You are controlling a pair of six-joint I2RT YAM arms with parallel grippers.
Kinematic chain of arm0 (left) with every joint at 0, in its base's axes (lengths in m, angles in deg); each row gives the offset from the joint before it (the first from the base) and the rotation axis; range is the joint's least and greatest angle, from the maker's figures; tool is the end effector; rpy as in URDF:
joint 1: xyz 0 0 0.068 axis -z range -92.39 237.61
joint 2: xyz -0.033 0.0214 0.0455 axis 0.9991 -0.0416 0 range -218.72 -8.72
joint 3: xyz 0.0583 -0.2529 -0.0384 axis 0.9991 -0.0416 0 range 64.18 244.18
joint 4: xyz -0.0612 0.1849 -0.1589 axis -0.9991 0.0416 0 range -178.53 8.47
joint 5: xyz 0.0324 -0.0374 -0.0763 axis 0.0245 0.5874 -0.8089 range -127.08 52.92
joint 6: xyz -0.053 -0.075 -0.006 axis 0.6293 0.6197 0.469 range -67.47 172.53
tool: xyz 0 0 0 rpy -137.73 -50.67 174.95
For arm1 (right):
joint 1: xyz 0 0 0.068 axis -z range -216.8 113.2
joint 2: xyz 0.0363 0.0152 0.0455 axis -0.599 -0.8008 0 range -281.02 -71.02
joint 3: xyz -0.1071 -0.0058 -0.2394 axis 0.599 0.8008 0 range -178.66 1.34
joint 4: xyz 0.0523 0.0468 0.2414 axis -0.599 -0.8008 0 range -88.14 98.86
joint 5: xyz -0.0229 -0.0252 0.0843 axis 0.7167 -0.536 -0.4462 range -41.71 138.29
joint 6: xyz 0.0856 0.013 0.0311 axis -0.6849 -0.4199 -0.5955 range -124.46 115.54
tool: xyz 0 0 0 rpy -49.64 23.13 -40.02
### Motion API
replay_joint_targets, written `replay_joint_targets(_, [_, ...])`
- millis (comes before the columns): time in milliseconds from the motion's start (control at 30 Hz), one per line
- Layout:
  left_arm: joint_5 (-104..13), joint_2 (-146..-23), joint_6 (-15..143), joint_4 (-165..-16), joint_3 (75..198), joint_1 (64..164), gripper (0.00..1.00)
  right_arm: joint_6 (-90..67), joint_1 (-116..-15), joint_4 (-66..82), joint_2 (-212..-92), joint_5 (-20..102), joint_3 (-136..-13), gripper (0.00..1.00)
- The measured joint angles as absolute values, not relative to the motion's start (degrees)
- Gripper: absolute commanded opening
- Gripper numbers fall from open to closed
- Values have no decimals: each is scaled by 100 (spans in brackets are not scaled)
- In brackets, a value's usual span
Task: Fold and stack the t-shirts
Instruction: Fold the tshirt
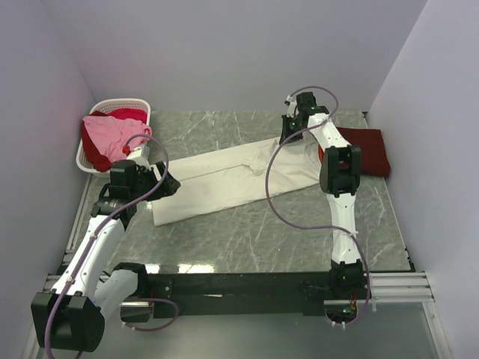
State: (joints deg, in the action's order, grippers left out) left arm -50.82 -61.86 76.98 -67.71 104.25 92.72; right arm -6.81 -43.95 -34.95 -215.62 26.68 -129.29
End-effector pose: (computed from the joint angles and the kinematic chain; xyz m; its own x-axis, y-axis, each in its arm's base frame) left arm 0.2352 -0.0407 0.2355 -0.6227 -0.3480 -0.7008 0.0274 0.8854 -0.4641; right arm 0.5404 0.0985 0.1343 -0.8514 -0.0684 -0.5200 -0.2759 0.9016 0.3331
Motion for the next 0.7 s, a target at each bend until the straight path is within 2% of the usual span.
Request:
replay_joint_targets(167, [-5084, -6186, 7698, -6771, 10425, 9272, 80, -475, -4299, -3648, -21472, 2670, -12621, 2])
replay_joint_targets(300, [-5084, -6186, 7698, -6771, 10425, 9274, 80, -344, -4258, -3620, -21297, 2401, -12308, 20])
replay_joint_targets(367, [-5084, -6186, 7700, -6771, 10425, 9278, 80, -318, -4253, -3611, -21172, 2152, -12173, 23])
replay_joint_targets(700, [-5084, -6186, 7698, -6771, 10425, 9285, 80, -307, -4419, -3399, -20912, 1486, -12024, 29])
